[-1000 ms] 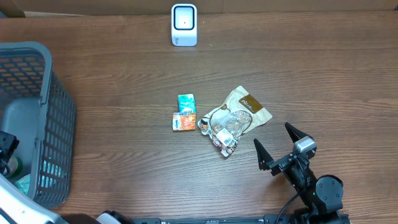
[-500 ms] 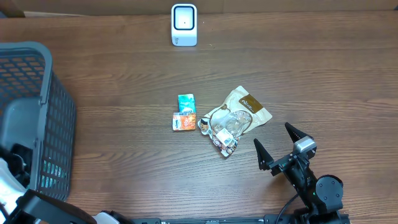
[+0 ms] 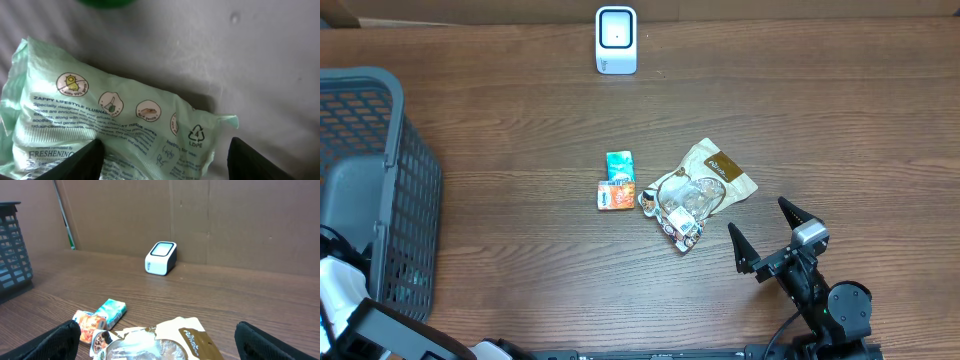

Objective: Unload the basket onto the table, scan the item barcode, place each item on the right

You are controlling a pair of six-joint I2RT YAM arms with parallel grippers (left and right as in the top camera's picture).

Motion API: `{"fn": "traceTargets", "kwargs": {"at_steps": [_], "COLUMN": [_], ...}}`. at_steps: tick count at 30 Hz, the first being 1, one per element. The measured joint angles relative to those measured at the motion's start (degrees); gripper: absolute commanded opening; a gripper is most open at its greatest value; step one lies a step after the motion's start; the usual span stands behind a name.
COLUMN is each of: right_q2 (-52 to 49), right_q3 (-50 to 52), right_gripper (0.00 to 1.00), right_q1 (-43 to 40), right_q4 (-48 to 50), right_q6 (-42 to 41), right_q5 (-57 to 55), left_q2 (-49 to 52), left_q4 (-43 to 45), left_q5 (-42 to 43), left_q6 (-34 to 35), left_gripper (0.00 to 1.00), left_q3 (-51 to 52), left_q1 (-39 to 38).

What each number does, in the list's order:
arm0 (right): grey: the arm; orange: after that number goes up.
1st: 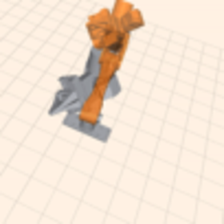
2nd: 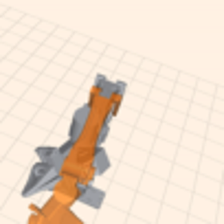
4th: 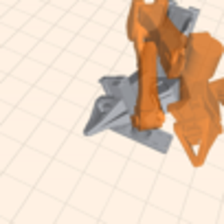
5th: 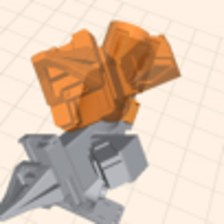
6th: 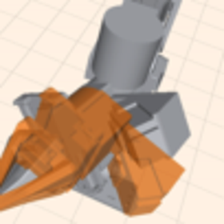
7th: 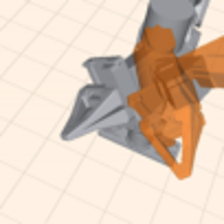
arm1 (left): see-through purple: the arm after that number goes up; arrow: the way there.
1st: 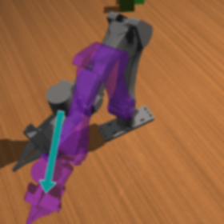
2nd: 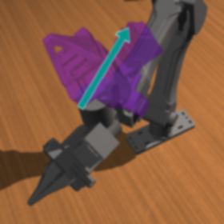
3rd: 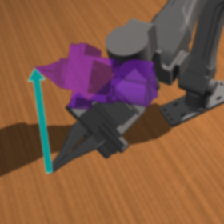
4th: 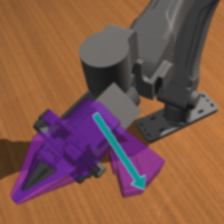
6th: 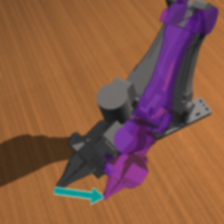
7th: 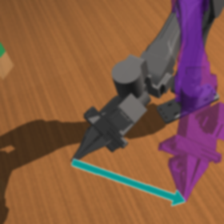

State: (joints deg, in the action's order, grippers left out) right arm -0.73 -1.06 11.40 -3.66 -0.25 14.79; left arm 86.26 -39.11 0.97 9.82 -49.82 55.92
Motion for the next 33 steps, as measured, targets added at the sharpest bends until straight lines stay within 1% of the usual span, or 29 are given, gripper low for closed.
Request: {"fn": "traceTargets", "kwargs": {"at_steps": [4, 6, 11, 12, 13, 14, 15, 19, 25, 30, 33], "right_q2": [0.0, 0.0, 0.0, 0.0, 0.0, 0.0, 0.0, 0.0, 0.0, 0.0, 0.0], "right_q3": [0.0, 0.0, 0.0, 0.0, 0.0, 0.0, 0.0, 0.0, 0.0, 0.0, 0.0], "right_gripper": [1.0, 1.0, 1.0, 1.0, 1.0, 1.0, 1.0, 1.0, 1.0, 1.0, 1.0], "right_q1": [0.0, 0.0, 0.0, 0.0, 0.0, 0.0, 0.0, 0.0, 0.0, 0.0, 0.0], "right_q4": [0.0, -0.04, 0.0, -0.02, -0.02, -0.02, -0.02, 0.0, 0.0, -0.04, 0.0], "right_q6": [-0.02, -0.02, 0.0, 0.02, 0.04, 0.0, 0.02, 0.02, 0.02, 0.02, 0.02], "right_q5": [0.02, 0.0, 0.04, 0.0, 0.02, 0.02, 0.02, 0.02, 0.02, 0.0, 0.0], "left_q2": [-0.7, -0.39, 2.95, 3.76, 4.52, 5.2, 5.75, 6.95, 9.46, 10.95, 10.6], "left_q4": [2.1, 2.14, 0.59, 0.11, -0.31, -0.85, -1.51, -3.32, -10.1, -21.0, -25.79], "left_q5": [-0.94, -1.75, -2.34, -2.47, -2.56, -2.84, -2.99, -2.47, -1.73, 1.73, 3.58], "left_q6": [-0.28, -0.61, -0.79, -0.79, -0.79, -0.55, -0.68, -0.39, -0.15, 1.79, 2.56], "left_gripper": [0.5, 0.49, 0.49, 0.45, 0.34, 0.1, 0.04, 0.04, 0.04, 0.04, 0.04], "left_q3": [1.6, 1.7, -0.72, -1.55, -2.36, -3.13, -3.85, -5.84, -10.93, -19.17, -27.98], "left_q1": [0.0, 0.0, 0.0, -0.02, -0.02, -0.02, 0.0, -0.42, -0.42, -0.31, -0.31]}}
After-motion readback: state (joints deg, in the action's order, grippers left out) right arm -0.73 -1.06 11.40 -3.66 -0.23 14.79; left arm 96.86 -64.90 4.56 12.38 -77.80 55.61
